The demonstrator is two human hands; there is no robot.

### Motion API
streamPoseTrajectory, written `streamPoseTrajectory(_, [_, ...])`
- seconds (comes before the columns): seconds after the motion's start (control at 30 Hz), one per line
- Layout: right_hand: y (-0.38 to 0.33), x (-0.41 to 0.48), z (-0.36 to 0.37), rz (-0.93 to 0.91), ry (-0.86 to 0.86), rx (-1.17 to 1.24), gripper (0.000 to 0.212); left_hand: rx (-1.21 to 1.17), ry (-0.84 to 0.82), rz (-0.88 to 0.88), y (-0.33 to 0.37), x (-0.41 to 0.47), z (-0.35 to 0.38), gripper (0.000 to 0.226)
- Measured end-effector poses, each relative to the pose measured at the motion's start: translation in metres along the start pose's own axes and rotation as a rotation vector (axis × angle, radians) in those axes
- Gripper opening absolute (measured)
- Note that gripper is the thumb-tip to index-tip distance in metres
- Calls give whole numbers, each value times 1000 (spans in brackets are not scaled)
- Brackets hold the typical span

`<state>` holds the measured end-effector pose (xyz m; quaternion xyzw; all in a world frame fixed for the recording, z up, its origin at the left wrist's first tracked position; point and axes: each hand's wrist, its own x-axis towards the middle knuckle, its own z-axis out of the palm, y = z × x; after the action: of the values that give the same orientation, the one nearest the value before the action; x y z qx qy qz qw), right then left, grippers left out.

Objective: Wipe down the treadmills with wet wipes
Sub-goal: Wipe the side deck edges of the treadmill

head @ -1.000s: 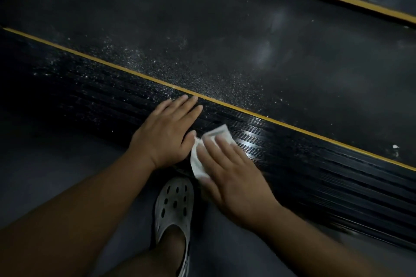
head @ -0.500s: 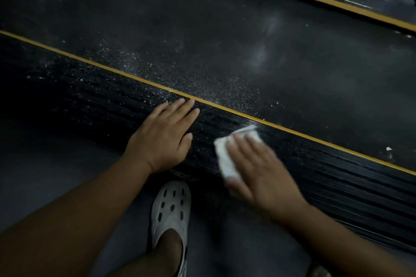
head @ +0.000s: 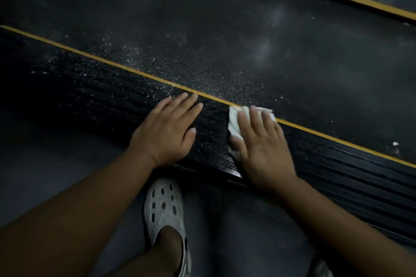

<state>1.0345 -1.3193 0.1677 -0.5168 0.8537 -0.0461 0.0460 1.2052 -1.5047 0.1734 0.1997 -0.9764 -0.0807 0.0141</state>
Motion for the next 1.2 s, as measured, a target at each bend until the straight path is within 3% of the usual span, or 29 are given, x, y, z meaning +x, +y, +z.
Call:
streamPoseTrajectory(0.07, [-31,15,0,-6,6,33,66,1,3,-5,2,0,-1,68])
streamPoseTrajectory(0.13, [-46,9,3,-152,-4,55,64,3,-4,-3,1,1,-2,69])
streamPoseTrajectory(0.23, [-25,-19,1,-264,-36,49,57,-10,-46,-4,1,0,-6,72])
streamPoseTrajectory(0.4, [9,-7,-19,-72,29,93,55,-35,-92,-65,-20,-6,-14,82])
streamPoseTrajectory(0.5, [-34,27,-14,46,-30,88,65,41,-48,-132,-38,-15,-12,79])
streamPoseTrajectory(0.6, [-74,22,1,-161,-66,59,72,45,-2,-118,-40,-14,-7,72])
streamPoseTrajectory(0.7, [-52,-12,4,-369,-107,15,64,38,10,-115,-41,-15,-7,71])
streamPoseTrajectory(0.8, [-17,4,-3,-239,-50,-11,63,33,10,-120,-42,-16,-5,71])
streamPoseTrajectory(0.9, [-47,39,-5,-66,-58,16,65,37,12,-116,-41,-14,-5,71])
streamPoseTrajectory(1.0, [-71,15,-1,-327,-69,-13,63,37,17,-118,-42,-12,-6,70])
streamPoseTrajectory(1.07, [-51,-16,-2,-404,-114,-21,60,35,18,-112,-42,-14,-5,70])
streamPoseTrajectory(1.2, [-23,-2,-2,-168,-19,-9,60,26,14,-117,-42,-15,-4,70])
